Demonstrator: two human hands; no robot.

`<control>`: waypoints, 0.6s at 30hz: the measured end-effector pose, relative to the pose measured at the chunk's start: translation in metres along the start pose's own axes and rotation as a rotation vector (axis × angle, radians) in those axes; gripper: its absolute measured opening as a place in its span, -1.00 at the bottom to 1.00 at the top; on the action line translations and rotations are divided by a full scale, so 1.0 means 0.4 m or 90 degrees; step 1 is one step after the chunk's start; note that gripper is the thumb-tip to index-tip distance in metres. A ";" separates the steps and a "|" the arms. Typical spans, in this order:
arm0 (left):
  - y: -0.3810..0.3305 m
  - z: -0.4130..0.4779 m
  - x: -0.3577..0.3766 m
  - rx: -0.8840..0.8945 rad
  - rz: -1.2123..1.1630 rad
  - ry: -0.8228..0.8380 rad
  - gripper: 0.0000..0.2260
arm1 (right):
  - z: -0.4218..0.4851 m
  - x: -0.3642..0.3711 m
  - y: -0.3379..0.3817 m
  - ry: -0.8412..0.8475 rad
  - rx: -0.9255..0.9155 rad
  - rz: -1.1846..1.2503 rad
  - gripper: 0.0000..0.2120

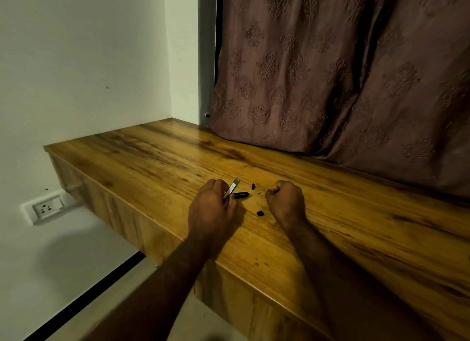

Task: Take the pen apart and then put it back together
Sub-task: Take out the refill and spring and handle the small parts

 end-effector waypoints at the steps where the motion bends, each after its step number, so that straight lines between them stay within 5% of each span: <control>1: 0.001 0.000 0.000 0.001 -0.004 -0.002 -0.89 | 0.001 0.004 -0.002 0.005 -0.006 -0.004 -0.81; 18: 0.000 0.001 0.011 0.010 0.011 0.010 -0.88 | 0.008 0.019 -0.014 0.041 -0.017 -0.016 -0.78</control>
Point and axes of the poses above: each hand's wrist, its own z-axis towards the middle knuckle, its own x-axis out of the palm, y = z × x, the point moved 6 cm from there along z, towards the middle knuckle, and after that the axes turned 6 degrees about z, right-handed, at the moved point
